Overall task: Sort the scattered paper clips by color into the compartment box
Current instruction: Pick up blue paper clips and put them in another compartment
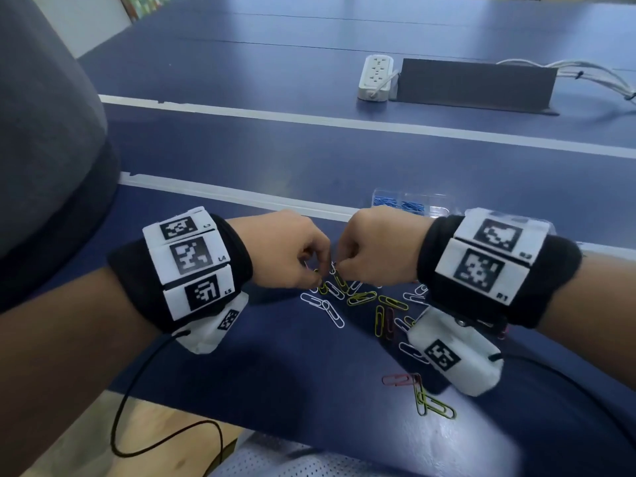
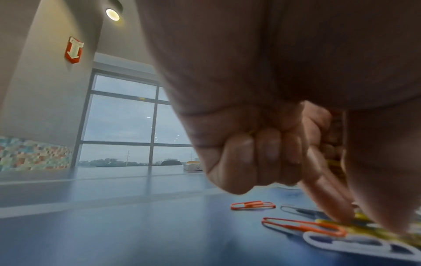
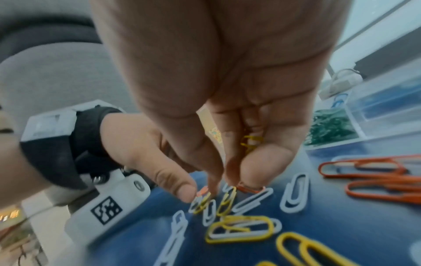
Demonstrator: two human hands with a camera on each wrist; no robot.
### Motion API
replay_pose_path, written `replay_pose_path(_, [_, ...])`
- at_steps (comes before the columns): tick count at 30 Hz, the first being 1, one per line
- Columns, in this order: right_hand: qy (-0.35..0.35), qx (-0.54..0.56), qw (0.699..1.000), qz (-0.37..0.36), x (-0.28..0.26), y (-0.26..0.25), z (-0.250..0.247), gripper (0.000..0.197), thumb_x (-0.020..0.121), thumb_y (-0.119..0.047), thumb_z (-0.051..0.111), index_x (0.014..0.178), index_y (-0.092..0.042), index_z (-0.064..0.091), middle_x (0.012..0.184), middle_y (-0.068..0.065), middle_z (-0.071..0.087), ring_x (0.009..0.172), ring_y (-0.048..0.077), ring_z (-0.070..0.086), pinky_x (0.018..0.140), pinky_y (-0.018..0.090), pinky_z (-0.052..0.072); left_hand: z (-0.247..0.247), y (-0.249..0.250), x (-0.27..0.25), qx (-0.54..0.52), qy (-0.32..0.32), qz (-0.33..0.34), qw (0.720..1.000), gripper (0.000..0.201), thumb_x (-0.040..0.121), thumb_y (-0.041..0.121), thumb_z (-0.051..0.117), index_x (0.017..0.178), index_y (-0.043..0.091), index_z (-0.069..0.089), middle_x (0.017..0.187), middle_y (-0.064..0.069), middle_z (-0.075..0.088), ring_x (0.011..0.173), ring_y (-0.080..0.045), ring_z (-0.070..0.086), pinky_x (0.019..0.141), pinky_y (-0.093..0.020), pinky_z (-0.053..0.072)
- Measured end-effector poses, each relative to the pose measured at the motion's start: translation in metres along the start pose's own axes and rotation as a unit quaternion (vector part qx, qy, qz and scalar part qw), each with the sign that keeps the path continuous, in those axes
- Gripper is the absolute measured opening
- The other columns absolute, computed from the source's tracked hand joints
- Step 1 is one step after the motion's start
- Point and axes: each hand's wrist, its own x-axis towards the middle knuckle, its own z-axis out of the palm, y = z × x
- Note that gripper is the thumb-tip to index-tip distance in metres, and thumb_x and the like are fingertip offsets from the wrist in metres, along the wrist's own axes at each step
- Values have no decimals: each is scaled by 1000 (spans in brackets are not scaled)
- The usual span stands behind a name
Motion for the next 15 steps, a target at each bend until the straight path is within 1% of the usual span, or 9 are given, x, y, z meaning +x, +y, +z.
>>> replay_pose_path(1, [8, -24, 1000, -8, -1, -2, 1, 29, 81, -35, 53, 85, -11, 69, 70, 5, 57, 70, 24, 54, 65, 25, 47, 0, 0, 0, 0, -2, -1, 1000, 10, 76, 27, 65, 84, 33, 68, 72, 6, 59, 65, -8, 54, 68, -26, 46])
replay_pose_path(2, [12, -48, 999, -17, -1, -5, 3, 29, 83, -37, 55, 89, -12, 68, 71, 4, 54, 73, 24, 50, 67, 26, 44, 0, 0, 1, 0, -4, -1, 1000, 13, 75, 28, 68, 87, 31, 70, 78, 5, 63, 71, -10, 58, 72, -29, 49])
replay_pose_path(4, [20, -86, 996, -34, -1, -8, 4, 28, 86, -35, 54, 96, -13, 68, 66, 1, 45, 75, 23, 45, 66, 26, 38, -1, 2, 3, 6, -7, 4, 1000, 16, 74, 28, 71, 90, 30, 71, 88, 1, 68, 81, -15, 62, 79, -33, 51])
replay_pose_path(6, [23, -89, 995, -33, 2, -8, 4, 25, 86, -31, 55, 99, -13, 68, 64, 0, 41, 74, 23, 44, 67, 25, 38, -2, 3, 4, 21, -10, 6, 1000, 15, 74, 29, 71, 89, 29, 72, 87, 0, 70, 82, -16, 63, 79, -35, 51])
replay_pose_path(9, [20, -89, 996, -25, 6, -5, 6, 21, 80, -28, 59, 91, -13, 69, 58, -2, 41, 70, 24, 47, 65, 27, 42, -1, 5, 5, 43, -15, -2, 999, 14, 75, 29, 67, 88, 26, 71, 82, 5, 69, 77, -13, 61, 76, -30, 52])
replay_pose_path(11, [19, -85, 996, -21, 5, -3, 7, 21, 76, -30, 61, 86, -13, 69, 57, -3, 42, 67, 23, 49, 62, 26, 44, 0, 7, 5, 51, -11, -4, 999, 11, 75, 27, 63, 84, 23, 70, 75, 8, 66, 70, -10, 58, 71, -25, 51])
replay_pose_path(12, [20, -91, 995, -24, 4, -3, 7, 20, 76, -30, 61, 84, -13, 68, 57, -3, 42, 63, 22, 48, 59, 25, 43, 1, 7, 5, 55, -9, -4, 998, 10, 74, 26, 61, 81, 23, 68, 71, 8, 65, 66, -9, 56, 68, -23, 50])
replay_pose_path(14, [21, -112, 993, -36, 1, -4, 6, 16, 78, -29, 60, 78, -13, 63, 57, -2, 41, 52, 16, 40, 48, 21, 36, 2, 8, 6, 61, -9, -2, 998, 7, 72, 25, 58, 73, 22, 65, 64, 6, 61, 59, -9, 52, 62, -23, 48])
replay_pose_path(15, [24, -122, 991, -42, -1, -5, 6, 16, 79, -28, 59, 72, -13, 59, 56, -2, 40, 49, 12, 36, 44, 19, 31, 2, 7, 7, 65, -9, 0, 998, 7, 71, 24, 57, 67, 22, 61, 60, 5, 59, 56, -10, 50, 60, -24, 46])
